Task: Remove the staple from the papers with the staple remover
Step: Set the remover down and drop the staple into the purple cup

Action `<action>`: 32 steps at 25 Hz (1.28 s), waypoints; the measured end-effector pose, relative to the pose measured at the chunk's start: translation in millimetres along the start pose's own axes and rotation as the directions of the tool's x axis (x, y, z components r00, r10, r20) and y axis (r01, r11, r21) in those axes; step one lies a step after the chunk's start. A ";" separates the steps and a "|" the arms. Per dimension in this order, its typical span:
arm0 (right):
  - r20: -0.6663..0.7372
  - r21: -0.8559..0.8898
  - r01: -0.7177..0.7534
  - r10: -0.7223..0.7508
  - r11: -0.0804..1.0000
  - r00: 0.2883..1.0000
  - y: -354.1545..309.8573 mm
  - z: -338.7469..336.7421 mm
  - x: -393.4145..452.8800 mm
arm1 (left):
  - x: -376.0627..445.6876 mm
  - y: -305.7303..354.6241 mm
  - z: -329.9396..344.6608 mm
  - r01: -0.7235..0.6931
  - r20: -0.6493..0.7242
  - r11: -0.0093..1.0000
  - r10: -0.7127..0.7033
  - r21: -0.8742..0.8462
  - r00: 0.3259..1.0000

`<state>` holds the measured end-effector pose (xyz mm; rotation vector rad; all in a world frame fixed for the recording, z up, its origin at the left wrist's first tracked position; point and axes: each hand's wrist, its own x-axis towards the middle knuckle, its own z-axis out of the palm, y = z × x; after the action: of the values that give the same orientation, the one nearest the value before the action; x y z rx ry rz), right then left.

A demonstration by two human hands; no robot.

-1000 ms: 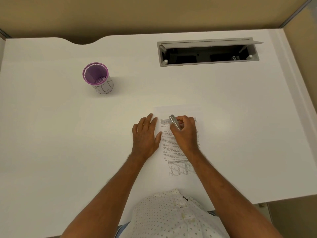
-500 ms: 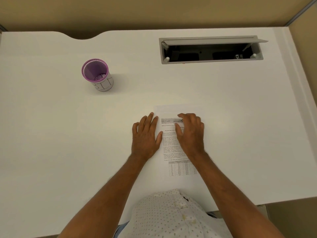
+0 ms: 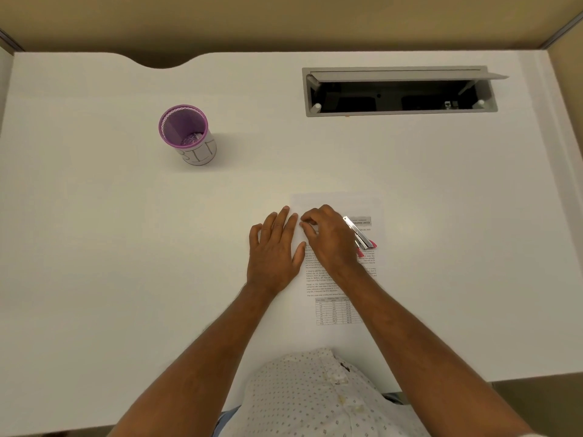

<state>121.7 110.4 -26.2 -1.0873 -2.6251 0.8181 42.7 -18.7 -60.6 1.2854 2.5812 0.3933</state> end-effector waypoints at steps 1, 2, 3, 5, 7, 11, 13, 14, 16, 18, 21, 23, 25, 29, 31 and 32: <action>0.002 0.005 -0.005 0.005 1.000 1.000 -0.8 -0.4 -0.1 | 0.2 -0.1 0.5 0.000 0.000 1.000 0.000 0.000 1.000; 0.013 0.013 -0.010 0.010 1.000 1.000 -1.5 -1.5 -0.1 | 0.2 -0.2 0.9 -0.001 0.000 1.000 0.001 0.000 1.000; 0.029 0.017 -0.012 0.012 1.000 1.000 -1.9 -2.6 0.1 | 0.2 -0.2 1.2 -0.001 -0.001 1.000 0.001 0.001 1.000; 0.062 0.002 -0.002 0.002 1.000 0.998 -1.9 -4.6 1.6 | 0.2 -0.3 1.0 0.000 -0.003 1.000 0.000 0.003 1.000; 0.087 -0.022 0.006 -0.004 1.000 0.996 -3.8 -7.1 2.4 | 0.0 -0.8 1.0 -0.005 -0.011 1.000 0.005 0.004 1.000; 0.173 -0.117 0.030 -0.010 0.993 0.985 -9.0 -11.4 4.0 | -0.1 -0.7 1.6 -0.014 -0.030 1.000 0.014 0.002 0.999; 0.221 -0.157 0.040 -0.005 0.987 0.975 -11.4 -13.6 5.2 | -0.5 -0.8 2.4 -0.017 -0.036 1.000 0.017 0.004 0.999; 0.239 -0.167 0.046 -0.004 0.985 0.971 -12.6 -15.0 6.2 | -0.6 -1.0 2.5 -0.019 -0.043 1.000 0.020 0.008 0.999; 0.267 -0.169 0.050 -0.003 0.984 0.964 -13.0 -16.8 8.5 | -0.4 -1.7 3.4 -0.031 -0.049 0.999 0.032 0.022 0.998; 0.266 -0.142 0.025 0.014 0.989 0.964 -12.7 -18.4 9.8 | -0.9 -2.0 4.4 -0.042 -0.048 0.998 0.044 0.039 0.998; 0.223 -0.029 -0.075 0.080 0.997 0.972 -11.0 -18.6 9.6 | -0.7 -0.3 5.2 -0.034 -0.030 0.998 0.035 0.045 0.999; 0.210 0.028 -0.094 0.086 0.995 0.974 -9.6 -16.7 7.9 | -0.9 0.1 5.5 -0.030 -0.020 0.999 0.031 0.045 0.999; 0.196 0.052 -0.092 0.080 0.994 0.977 -7.6 -14.2 5.8 | -1.2 -0.6 5.8 -0.034 -0.019 0.998 0.035 0.045 0.999; 0.120 0.080 -0.112 0.102 0.991 0.988 -8.5 -10.0 3.6 | -1.3 -0.8 6.7 -0.034 -0.021 0.999 0.035 0.041 0.999; 0.080 0.056 -0.112 0.108 0.992 0.991 -11.7 -8.8 3.2 | -0.9 -0.8 6.8 -0.034 -0.019 0.999 0.035 0.040 0.999; 0.071 0.021 -0.098 0.096 0.995 0.993 -13.1 -8.6 3.3 | -0.7 -0.8 6.7 -0.036 -0.017 0.999 0.036 0.041 0.999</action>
<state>114.7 108.7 -12.0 -1.2090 -2.6289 0.9223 44.7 -18.8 -67.0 1.3496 2.5970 0.3626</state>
